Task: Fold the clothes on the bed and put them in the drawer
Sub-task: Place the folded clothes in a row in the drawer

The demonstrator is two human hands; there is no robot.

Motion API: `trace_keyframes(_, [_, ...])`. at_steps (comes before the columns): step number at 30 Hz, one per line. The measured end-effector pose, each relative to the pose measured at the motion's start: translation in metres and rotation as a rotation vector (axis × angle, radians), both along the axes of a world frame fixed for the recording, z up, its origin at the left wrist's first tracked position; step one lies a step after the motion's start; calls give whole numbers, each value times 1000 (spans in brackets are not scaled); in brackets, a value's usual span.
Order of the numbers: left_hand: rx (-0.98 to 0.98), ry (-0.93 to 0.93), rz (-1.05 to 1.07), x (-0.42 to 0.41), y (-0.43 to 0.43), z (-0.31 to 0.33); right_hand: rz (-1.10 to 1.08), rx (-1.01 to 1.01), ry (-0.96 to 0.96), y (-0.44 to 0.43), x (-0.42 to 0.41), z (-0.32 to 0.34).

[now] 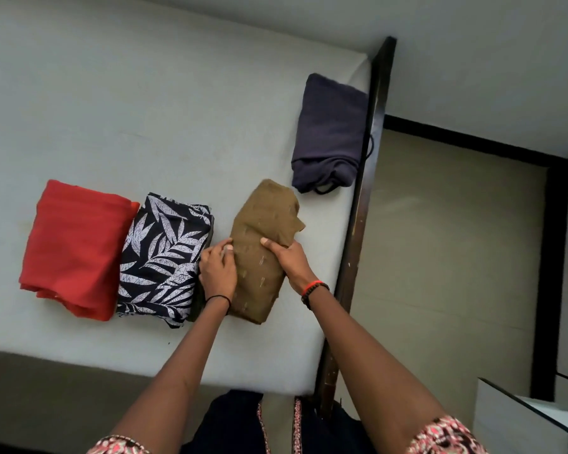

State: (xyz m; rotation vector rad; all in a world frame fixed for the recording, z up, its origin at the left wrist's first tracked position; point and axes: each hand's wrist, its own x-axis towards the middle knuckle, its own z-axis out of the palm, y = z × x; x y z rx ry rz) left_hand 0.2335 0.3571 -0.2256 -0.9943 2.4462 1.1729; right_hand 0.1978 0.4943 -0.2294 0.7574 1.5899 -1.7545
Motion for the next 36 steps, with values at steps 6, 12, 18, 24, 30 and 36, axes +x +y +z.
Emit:
trace_keyframes(6, [395,-233,-10,1,36,60,-61,-177,-33,80,21,72])
trace_keyframes(12, [738,-320,-112,21,108,132,-103,-215,-43,170,55,139])
trace_keyframes(18, [720,-233,-339,35,188,192,-256,-210,-20,250,98,207])
trace_keyframes(24, [766,-210,-441,59,242,230,-461,-243,31,295,156,243])
trace_keyframes(30, [934,-351,-558,97,290,259,-617,-254,93,326,230,267])
trace_keyframes(36, [947,-434,-719,154,345,279,-818,-209,96,359,309,276])
